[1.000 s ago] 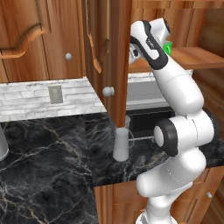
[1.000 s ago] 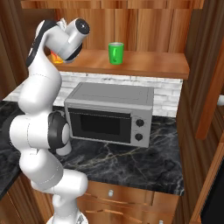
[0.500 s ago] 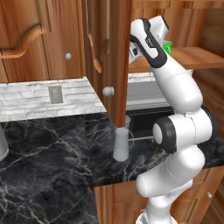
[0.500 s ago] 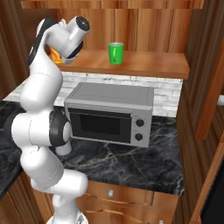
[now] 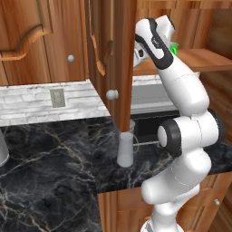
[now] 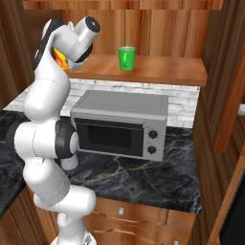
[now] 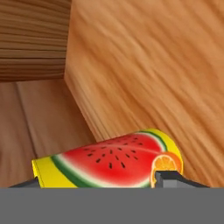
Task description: There is a tray on the dining counter. Grab the cup, mug, and pitcher and place them on the tray. The pitcher may be placed next to the tray if it cannot fit the tray.
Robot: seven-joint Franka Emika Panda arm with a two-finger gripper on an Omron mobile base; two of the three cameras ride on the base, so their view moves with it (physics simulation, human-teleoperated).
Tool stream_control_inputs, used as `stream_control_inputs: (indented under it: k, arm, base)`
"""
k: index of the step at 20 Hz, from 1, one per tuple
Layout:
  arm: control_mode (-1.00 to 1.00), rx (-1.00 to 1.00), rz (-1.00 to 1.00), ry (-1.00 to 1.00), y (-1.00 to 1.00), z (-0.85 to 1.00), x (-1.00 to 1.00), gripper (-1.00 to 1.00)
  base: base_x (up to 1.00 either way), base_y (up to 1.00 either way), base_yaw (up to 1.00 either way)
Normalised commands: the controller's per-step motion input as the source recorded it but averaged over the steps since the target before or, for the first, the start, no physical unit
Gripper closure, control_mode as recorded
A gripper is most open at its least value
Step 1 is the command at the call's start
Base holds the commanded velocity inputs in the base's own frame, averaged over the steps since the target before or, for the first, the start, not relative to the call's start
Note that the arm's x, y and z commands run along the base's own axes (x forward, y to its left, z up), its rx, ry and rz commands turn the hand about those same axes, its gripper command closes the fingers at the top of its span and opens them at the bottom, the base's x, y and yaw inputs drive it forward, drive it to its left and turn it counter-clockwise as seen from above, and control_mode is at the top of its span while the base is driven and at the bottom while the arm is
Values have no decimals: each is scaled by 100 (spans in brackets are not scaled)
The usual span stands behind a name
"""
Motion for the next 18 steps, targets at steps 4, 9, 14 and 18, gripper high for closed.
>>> stream_control_inputs:
  k: [4,9,14,18]
  arm:
    - [-100,0,0,0,0,-13,0,100]
    - [-100,0,0,-3,-1,-10,-1,100]
    - [-100,3,-5,-6,-12,-6,-15,100]
    - [-100,7,-8,-8,-30,-10,-29,100]
  base:
    - [0,0,0]
    - [0,0,0]
    - [0,0,0]
    - [0,0,0]
